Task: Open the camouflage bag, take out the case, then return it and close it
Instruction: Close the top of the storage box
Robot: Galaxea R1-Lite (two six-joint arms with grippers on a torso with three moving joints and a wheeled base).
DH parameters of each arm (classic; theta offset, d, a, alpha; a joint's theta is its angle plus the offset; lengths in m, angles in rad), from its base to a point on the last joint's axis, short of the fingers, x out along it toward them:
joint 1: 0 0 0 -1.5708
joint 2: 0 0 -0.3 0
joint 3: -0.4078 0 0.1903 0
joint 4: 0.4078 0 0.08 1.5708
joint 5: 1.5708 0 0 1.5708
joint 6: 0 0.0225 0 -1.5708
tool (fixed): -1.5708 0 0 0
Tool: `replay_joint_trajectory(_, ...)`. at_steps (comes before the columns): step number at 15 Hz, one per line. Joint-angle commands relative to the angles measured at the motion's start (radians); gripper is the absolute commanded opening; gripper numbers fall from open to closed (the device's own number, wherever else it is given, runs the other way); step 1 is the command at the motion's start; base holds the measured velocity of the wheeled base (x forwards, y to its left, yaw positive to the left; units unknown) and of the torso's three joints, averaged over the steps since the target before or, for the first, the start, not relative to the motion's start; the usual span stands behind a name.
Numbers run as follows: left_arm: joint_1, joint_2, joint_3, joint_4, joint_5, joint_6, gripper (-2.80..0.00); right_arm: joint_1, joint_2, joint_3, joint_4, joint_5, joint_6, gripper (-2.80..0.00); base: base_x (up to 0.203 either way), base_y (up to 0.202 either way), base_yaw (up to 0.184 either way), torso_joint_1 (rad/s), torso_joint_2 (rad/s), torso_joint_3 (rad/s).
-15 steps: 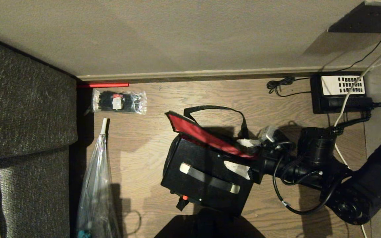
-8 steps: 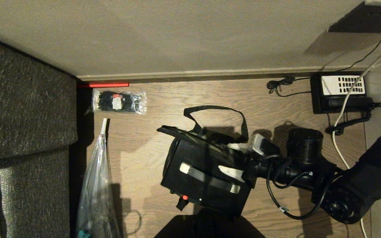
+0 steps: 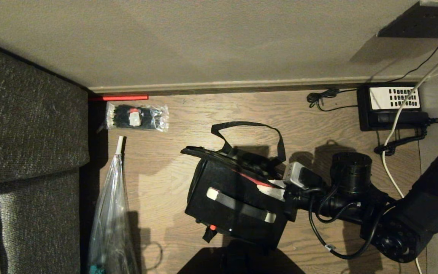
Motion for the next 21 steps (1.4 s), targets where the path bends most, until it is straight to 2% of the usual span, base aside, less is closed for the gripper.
replay_joint_trajectory(1,0.000,-0.002,0.003,0.000,0.000,0.000,-2.80,-0.024,-0.040,0.061,-0.012,0.007,-0.004,-2.80,0.000,0.000,0.000,0.000,0.00,0.000)
replay_joint_trajectory(6,0.000,-0.002,0.003,0.000,0.000,0.000,-2.80,-0.097,-0.079,0.222,-0.031,0.008,0.004,-2.80,0.000,0.000,0.000,0.000,0.00,0.000)
replay_joint_trajectory(13,0.000,-0.002,0.003,0.000,0.000,0.000,-2.80,-0.120,-0.048,0.228,-0.095,0.011,-0.004,-2.80,0.000,0.000,0.000,0.000,0.00,0.000)
replay_joint_trajectory(14,0.000,-0.002,0.003,0.000,0.000,0.000,-2.80,-0.119,-0.048,0.244,-0.092,0.009,-0.037,-2.80,0.000,0.000,0.000,0.000,0.00,0.000)
replay_joint_trajectory(16,0.000,-0.002,0.003,0.000,0.000,0.000,-2.80,-0.117,-0.040,0.260,-0.041,0.013,-0.160,-2.80,0.000,0.000,0.000,0.000,0.00,0.000)
replay_joint_trajectory(17,0.000,-0.002,0.003,0.000,0.000,0.000,-2.80,-0.114,-0.038,0.263,0.000,0.015,-0.185,0.00,0.000,0.000,0.000,0.000,0.00,0.000)
replay_joint_trajectory(18,0.000,-0.002,0.003,0.000,0.000,0.000,-2.80,-0.101,-0.037,0.266,0.027,0.017,-0.181,0.00,0.000,0.000,0.000,0.000,0.00,0.000)
replay_joint_trajectory(21,0.000,-0.002,0.003,0.000,0.000,0.000,-2.80,-0.074,-0.046,0.267,0.088,0.033,-0.103,0.00,0.000,0.000,0.000,0.000,0.00,0.000)
